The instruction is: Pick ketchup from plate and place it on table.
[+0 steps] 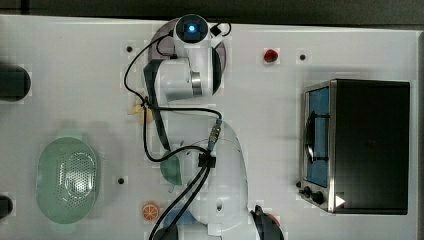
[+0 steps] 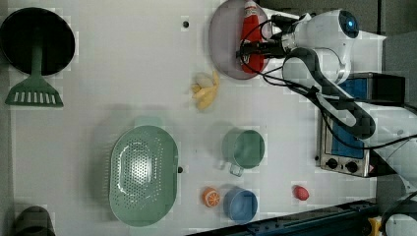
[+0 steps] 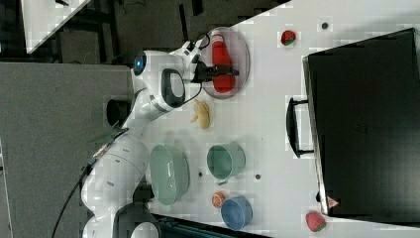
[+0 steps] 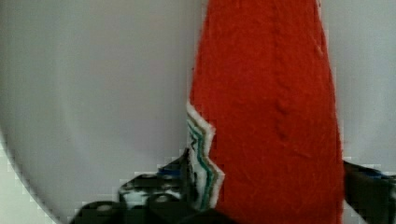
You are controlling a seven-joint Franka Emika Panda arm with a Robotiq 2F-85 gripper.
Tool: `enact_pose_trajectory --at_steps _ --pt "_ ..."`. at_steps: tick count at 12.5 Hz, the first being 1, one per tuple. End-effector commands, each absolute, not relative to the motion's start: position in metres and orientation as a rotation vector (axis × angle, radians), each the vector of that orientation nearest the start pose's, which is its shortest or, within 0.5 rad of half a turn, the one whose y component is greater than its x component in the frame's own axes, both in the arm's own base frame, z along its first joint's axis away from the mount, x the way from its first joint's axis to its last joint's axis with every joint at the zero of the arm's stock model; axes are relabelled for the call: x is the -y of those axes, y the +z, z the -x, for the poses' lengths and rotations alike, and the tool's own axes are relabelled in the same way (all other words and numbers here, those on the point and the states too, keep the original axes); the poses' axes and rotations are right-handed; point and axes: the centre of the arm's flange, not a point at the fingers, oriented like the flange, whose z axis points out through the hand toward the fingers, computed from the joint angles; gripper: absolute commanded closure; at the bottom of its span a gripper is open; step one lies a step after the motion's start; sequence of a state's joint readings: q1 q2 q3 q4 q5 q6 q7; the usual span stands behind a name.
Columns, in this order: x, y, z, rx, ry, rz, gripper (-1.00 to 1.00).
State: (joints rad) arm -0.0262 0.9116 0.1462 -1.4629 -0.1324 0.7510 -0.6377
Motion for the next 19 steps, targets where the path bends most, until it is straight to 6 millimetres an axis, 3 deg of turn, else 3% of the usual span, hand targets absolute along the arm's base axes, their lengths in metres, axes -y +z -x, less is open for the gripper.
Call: enact_pose_trajectory --at_steps 1,4,6,11,14,17,19 --pt "-0.060 0.158 -0.724 0.064 -0.053 3.119 -0.20" --pt "-0.059 0.166 -0.728 0.061 -0.075 3.120 -0.15" --pt "-0.057 0.187 -0.731 0.057 -0.095 3.123 -0.15" --pt "-0.041 0.300 -0.723 -0.058 0.002 3.111 -0.15" --pt "-0.016 0.364 -0.711 -0.123 -0.033 3.121 -0.15" --pt "0.013 0.405 -0.681 -0.200 -0.013 3.138 -0.15" --pt "0.024 0.419 -0.657 -0.228 -0.004 3.147 -0.15"
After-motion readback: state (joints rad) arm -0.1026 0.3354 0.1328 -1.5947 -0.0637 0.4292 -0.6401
